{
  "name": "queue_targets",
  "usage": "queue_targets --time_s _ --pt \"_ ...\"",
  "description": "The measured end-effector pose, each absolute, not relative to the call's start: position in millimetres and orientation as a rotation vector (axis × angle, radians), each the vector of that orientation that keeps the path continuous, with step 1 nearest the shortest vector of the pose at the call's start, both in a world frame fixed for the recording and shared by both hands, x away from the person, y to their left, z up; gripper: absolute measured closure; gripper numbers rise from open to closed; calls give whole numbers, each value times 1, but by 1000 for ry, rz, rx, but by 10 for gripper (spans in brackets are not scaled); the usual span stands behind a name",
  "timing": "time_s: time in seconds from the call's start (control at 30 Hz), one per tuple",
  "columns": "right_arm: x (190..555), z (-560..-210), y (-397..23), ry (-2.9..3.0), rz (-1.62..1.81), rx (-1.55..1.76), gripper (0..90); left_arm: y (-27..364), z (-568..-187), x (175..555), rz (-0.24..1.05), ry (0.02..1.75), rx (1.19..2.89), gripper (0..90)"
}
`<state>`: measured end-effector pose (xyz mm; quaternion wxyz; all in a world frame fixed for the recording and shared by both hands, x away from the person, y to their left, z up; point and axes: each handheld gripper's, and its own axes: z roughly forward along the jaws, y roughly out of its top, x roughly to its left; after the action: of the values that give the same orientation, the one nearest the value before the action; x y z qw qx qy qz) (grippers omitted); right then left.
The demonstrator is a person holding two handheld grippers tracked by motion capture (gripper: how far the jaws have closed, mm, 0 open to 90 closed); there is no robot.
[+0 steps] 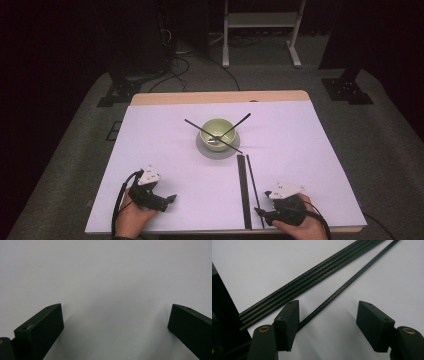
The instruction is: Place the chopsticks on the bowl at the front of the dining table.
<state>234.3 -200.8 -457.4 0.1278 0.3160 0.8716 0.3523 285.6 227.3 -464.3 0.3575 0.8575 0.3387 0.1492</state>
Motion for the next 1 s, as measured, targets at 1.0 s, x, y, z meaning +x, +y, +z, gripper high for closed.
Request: queue_targets --time_s 1.0 --pt "246 -455 -245 2469 972 1047 353 227 -464 286 385 874 2213 0"
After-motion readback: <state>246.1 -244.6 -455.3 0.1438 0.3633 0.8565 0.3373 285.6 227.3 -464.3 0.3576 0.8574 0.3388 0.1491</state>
